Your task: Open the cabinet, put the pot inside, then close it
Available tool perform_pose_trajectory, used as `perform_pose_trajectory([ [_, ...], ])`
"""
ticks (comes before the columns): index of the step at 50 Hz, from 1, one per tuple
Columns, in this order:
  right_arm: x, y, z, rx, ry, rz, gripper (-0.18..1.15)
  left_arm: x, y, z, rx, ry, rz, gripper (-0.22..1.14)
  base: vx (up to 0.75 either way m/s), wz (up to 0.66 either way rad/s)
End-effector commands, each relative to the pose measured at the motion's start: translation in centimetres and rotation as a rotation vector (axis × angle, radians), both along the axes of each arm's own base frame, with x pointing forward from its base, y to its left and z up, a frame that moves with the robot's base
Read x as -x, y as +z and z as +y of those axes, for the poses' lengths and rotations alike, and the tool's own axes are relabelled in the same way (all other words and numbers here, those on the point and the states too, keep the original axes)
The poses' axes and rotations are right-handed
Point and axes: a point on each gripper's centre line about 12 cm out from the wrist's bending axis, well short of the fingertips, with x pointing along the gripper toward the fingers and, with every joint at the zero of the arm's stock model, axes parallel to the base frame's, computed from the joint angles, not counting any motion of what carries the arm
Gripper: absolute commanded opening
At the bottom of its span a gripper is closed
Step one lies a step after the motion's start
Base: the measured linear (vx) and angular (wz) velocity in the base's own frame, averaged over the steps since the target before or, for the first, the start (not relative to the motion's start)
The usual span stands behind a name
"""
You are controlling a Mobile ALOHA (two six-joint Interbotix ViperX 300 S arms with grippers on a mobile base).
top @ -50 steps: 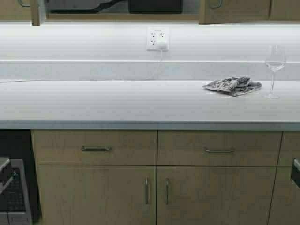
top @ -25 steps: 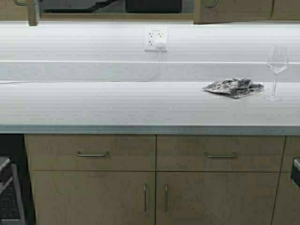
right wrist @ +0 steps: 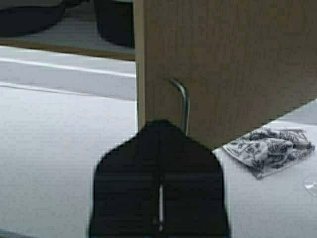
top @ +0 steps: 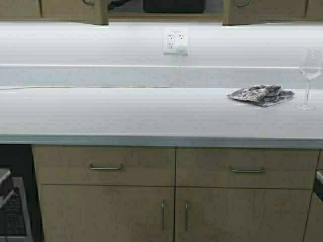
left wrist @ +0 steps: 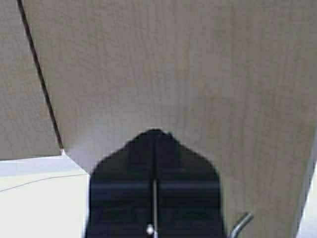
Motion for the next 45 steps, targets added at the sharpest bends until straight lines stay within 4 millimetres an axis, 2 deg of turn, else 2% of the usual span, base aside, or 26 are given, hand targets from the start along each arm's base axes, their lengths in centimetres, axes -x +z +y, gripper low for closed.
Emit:
perform_pose_trajectory([
  [1, -1.9, 2.8, 0.2, -0.011, -0.008, -0.051, 0.07, 1.5, -0.5, 0.0, -0.001, 0.000, -0.017, 0.04, 0.05, 0.01],
  [11, -6.9, 5.7, 1.3, -0.035, -0.012, -0.071, 0.07, 1.8, -1.8, -0.1, -0.003, 0.001, -0.009, 0.04, 0.06, -0.03],
  [17, -10.3, 6.7, 2.1, -0.028, -0.018, -0.064, 0.07, 1.8, -2.0, -1.4, -0.002, -0.035, -0.004, 0.04, 0.08, -0.02],
  [22, -12.8, 6.3, 2.6, -0.022, -0.029, -0.029, 0.07, 2.1, -1.9, -2.4, 0.003, -0.063, -0.005, 0.04, 0.11, 0.02],
  [28, -14.7, 5.9, 2.9, -0.017, -0.036, -0.006, 0.07, 2.9, -1.7, -3.5, 0.009, -0.097, -0.012, 0.04, 0.12, 0.04],
  [34, -16.2, 5.5, 3.2, -0.010, -0.040, 0.005, 0.07, 3.6, -1.5, -4.1, 0.011, -0.117, -0.019, 0.04, 0.13, 0.02],
  [38, -16.4, 5.0, 3.1, 0.009, -0.054, 0.040, 0.07, 4.3, -1.5, -4.2, 0.021, -0.125, -0.021, 0.04, 0.13, 0.01],
  [45, -14.2, 4.4, 3.0, 0.013, -0.045, 0.063, 0.07, 5.7, -1.6, -4.1, 0.016, -0.130, -0.026, 0.04, 0.12, 0.02],
])
